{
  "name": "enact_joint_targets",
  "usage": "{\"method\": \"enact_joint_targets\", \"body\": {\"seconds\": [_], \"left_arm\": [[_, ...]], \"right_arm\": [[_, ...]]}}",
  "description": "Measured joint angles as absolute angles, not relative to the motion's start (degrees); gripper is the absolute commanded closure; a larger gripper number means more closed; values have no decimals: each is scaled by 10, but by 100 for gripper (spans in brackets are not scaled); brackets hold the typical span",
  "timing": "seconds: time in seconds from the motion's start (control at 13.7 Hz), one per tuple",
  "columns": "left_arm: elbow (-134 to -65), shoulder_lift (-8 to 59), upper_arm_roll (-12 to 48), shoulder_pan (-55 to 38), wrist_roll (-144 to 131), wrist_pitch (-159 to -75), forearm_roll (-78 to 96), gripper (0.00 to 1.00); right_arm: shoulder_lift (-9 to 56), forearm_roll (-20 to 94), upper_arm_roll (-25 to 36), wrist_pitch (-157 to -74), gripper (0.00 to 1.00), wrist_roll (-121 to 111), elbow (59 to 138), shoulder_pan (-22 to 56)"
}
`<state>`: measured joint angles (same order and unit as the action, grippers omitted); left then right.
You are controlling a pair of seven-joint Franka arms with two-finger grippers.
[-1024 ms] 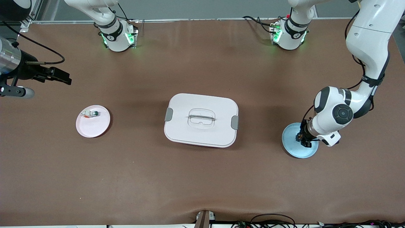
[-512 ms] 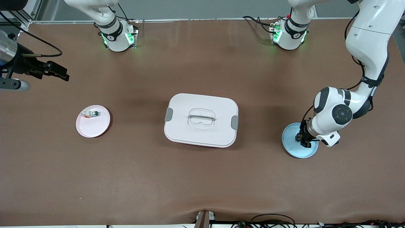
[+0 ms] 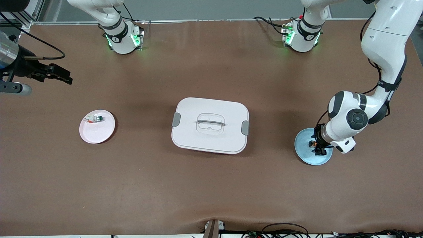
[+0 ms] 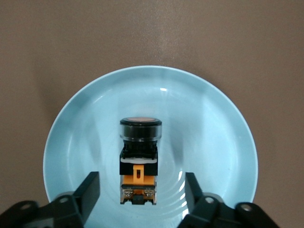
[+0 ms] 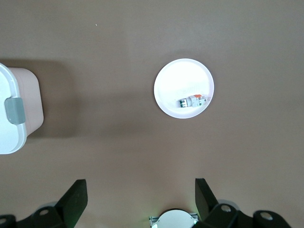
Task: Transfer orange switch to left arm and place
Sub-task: 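Lower the switch with the left gripper onto the blue plate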
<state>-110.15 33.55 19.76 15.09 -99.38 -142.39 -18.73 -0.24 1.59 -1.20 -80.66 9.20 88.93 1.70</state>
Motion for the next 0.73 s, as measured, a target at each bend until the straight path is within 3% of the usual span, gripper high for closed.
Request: {"method": "enact_joint_targets", "body": {"seconds": [0.73], "left_arm": [[-1085, 335, 198, 150, -1011, -1426, -188, 0]], "right_arm": [[-12, 19, -13, -840, 0, 47, 893, 17]]}}
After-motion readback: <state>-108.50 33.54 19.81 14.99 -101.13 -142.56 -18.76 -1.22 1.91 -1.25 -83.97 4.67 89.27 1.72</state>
